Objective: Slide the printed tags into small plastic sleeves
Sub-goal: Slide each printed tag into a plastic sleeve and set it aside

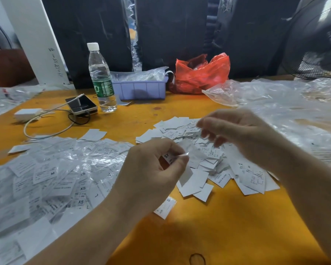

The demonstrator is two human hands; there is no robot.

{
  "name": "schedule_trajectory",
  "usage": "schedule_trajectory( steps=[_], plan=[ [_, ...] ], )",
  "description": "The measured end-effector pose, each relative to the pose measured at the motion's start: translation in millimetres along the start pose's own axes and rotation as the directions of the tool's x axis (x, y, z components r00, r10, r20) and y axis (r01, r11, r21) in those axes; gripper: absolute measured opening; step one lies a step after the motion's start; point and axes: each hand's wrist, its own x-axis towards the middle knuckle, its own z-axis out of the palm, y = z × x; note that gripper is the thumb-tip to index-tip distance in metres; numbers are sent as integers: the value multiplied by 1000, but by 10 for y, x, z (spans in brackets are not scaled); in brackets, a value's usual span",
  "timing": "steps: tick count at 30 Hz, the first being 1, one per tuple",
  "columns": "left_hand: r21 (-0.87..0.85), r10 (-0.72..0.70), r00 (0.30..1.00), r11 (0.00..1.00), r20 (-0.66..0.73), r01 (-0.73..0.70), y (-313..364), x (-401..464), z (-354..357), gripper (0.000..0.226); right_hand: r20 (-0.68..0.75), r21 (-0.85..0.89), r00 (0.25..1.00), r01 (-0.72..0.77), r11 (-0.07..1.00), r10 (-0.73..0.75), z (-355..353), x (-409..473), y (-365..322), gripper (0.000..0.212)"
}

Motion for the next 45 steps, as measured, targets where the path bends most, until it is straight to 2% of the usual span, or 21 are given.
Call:
schedule_trajectory(
  steps=[3, 6, 8, 11, 15, 19, 24, 31, 35, 37, 43, 45],
  plan=[
    [-17, 28, 999, 999, 24, -27, 2, -1, 5, 6, 280, 105, 955, -135, 985, 101, 213, -3, 59, 46],
    [2, 49, 997, 999, 56, -49, 2, -5, -1, 14, 374, 261, 924, -186, 947, 78, 291, -23, 96, 45],
    [21, 40, 998, 999, 57, -41, 0, -2, -5, 15, 358, 344, 932, -190, 919, 59, 286, -23, 98, 44],
    [31, 43, 998, 999, 40, -44, 3, -9, -1, 14, 331, 374, 943, -169, 912, 39, 275, -4, 119, 40],
    [44, 21, 1000, 999, 1, -21, 0, -7, 4, 14, 310, 347, 949, -175, 922, 63, 268, 4, 128, 18],
    [33, 7, 1000, 999, -23, -6, 28, 4, 4, 4, 261, 361, 960, -193, 912, 100, 243, 2, 117, 22],
    [-84, -51, 998, 995, -33, 48, 41, 16, -29, 16, 236, 384, 964, -210, 899, 124, 249, -7, 73, 22],
    [-27, -68, 995, 997, -72, 66, 28, 29, -113, 15, 270, 376, 957, -208, 903, 108, 322, -31, 27, 19],
    [-110, -115, 990, 988, -84, 105, 29, 36, -170, 8, 209, 392, 973, -177, 903, 100, 339, -41, 12, 26],
    [-145, -156, 985, 979, -71, 144, 12, 46, -195, 5, 163, 412, 982, -159, 897, 99, 328, -37, 2, 22],
    [-352, -308, 951, 890, 3, 290, -80, 90, -194, 34, 105, 471, 986, -162, 867, 127, 322, -28, 17, 13],
    [-400, -327, 944, 861, 40, 315, -79, 103, -195, 28, 121, 473, 982, -184, 862, 143, 342, -24, 26, 10]
  ],
)
